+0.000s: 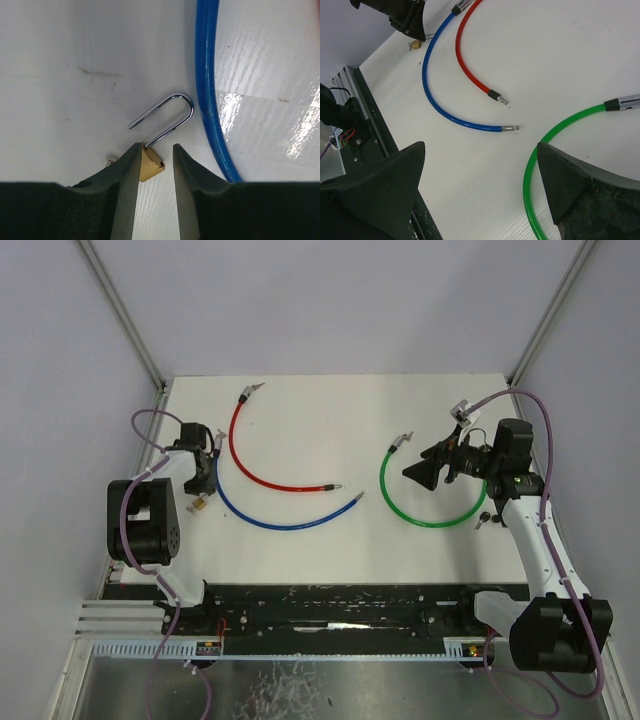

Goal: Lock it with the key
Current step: Adjust the lock at the center of the board.

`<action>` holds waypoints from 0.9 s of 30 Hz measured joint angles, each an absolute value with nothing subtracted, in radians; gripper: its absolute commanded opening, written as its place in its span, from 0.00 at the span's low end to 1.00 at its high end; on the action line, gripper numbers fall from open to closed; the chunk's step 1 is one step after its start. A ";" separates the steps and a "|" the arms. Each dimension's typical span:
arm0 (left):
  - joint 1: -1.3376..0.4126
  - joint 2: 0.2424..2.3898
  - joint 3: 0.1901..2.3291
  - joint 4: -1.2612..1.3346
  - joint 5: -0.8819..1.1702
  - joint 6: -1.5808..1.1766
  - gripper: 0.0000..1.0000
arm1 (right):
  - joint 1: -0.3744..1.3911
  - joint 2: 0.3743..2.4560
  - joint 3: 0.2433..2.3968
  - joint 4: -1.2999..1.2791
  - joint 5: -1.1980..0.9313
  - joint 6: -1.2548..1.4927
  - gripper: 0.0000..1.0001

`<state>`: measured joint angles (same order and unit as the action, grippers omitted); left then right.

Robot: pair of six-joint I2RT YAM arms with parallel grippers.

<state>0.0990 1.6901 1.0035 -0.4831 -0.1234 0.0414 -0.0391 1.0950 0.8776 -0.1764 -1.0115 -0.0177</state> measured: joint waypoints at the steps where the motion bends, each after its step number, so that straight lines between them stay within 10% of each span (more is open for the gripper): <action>1: 0.099 1.691 1.006 -0.484 -0.136 0.049 0.33 | -0.039 1.095 0.878 -0.176 -1.011 -0.019 1.00; 6: 0.099 1.691 1.030 -0.495 -0.168 0.066 0.53 | -0.036 1.095 0.878 -0.184 -1.012 -0.019 1.00; 27: 0.125 1.723 1.016 -0.496 -0.111 0.065 0.62 | -0.033 1.095 0.880 -0.195 -1.012 -0.018 1.00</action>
<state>0.1249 1.7233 1.0157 -0.4961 -0.1112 0.0647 -0.0326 1.0950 0.8799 -0.1947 -1.0122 -0.0181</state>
